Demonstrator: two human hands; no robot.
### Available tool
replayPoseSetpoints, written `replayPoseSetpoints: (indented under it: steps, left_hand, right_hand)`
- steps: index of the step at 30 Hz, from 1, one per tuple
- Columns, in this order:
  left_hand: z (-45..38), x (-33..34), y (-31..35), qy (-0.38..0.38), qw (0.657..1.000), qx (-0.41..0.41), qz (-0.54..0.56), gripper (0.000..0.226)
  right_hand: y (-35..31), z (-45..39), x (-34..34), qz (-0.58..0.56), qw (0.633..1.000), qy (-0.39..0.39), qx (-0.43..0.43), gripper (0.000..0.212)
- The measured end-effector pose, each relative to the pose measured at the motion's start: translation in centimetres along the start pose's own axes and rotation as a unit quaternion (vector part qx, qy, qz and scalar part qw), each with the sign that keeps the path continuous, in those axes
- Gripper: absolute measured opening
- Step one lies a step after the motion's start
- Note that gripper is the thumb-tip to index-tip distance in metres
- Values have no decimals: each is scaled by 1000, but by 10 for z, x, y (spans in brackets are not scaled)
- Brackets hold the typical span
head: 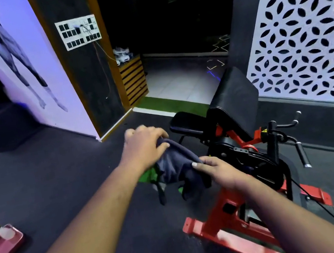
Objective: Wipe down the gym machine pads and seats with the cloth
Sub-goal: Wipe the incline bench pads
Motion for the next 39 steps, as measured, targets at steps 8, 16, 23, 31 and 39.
replayPoseSetpoints:
  steps: [8, 16, 23, 31, 39]
  left_hand:
    - [-37, 102, -55, -92, 922, -263, 267, 71]
    - [-99, 165, -47, -298, 607, -330, 658, 73]
    - [-196, 188, -69, -374, 550, -302, 683, 85]
    - [-286, 219, -76, -479, 492, -256, 681, 69]
    - [-361, 240, -77, -367, 626, -204, 657, 12]
  right_hand:
    - [-3, -97, 12, -309, 948, 59, 39, 37]
    - [18, -199, -17, -380, 923, 30, 50, 61]
    - [19, -257, -46, -395, 915, 88, -1, 63]
    - [30, -316, -58, -403, 880, 248, -49, 66]
    - [38, -320, -78, -34, 865, 498, 45, 28]
Point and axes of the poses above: each hand's wrist, its own z-axis away from the middle knuckle, its own x-axis out of the palm, y = z × x, the point moved 1 cm from there along -z, towards the middle knuckle, and after that the axes turned 6 degrees about -x, right-handed, at the moved point
